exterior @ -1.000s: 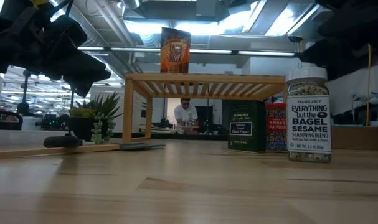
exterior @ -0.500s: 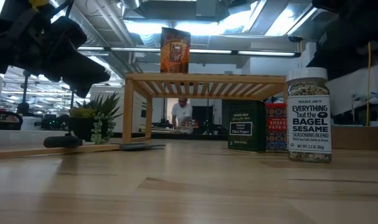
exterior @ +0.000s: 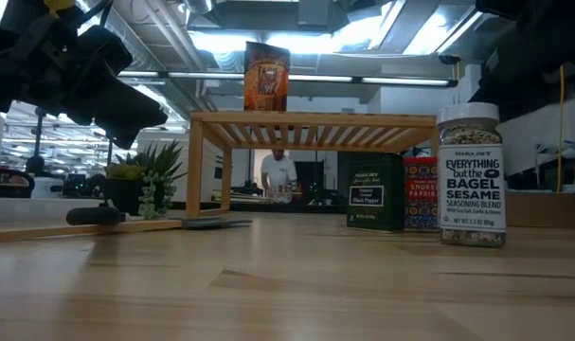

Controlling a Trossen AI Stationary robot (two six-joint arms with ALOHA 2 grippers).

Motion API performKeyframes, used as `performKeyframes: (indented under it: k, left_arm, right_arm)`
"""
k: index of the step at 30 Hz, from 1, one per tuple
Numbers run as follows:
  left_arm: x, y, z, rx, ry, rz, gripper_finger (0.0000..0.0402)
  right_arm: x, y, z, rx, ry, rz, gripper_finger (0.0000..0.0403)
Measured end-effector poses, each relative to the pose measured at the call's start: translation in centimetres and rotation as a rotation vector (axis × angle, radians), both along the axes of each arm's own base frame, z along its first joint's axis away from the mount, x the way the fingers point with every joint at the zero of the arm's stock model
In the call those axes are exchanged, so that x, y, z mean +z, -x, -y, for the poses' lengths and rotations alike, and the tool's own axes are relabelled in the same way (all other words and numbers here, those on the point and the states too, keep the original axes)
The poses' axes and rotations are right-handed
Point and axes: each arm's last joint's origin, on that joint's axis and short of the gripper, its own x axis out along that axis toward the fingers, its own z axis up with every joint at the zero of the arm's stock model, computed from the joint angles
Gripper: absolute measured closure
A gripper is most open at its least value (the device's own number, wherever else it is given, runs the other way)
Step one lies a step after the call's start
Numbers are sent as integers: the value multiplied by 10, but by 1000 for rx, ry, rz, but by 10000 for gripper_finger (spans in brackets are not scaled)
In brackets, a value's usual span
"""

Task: Shelf spices
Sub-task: Put the white seasoning bottle on the shelf

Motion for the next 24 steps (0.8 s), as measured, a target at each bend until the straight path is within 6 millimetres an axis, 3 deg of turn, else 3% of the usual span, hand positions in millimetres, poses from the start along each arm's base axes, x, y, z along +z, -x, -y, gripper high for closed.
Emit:
performKeyframes:
  k: [8, 24]
  left_arm:
    - [0, 0, 0, 0, 0, 0, 304]
    - [0, 0, 0, 0, 1, -1, 304]
  right_arm:
    - [23, -5, -2, 5, 90, -25, 196]
    - [13, 1, 0, -100, -5, -187, 196]
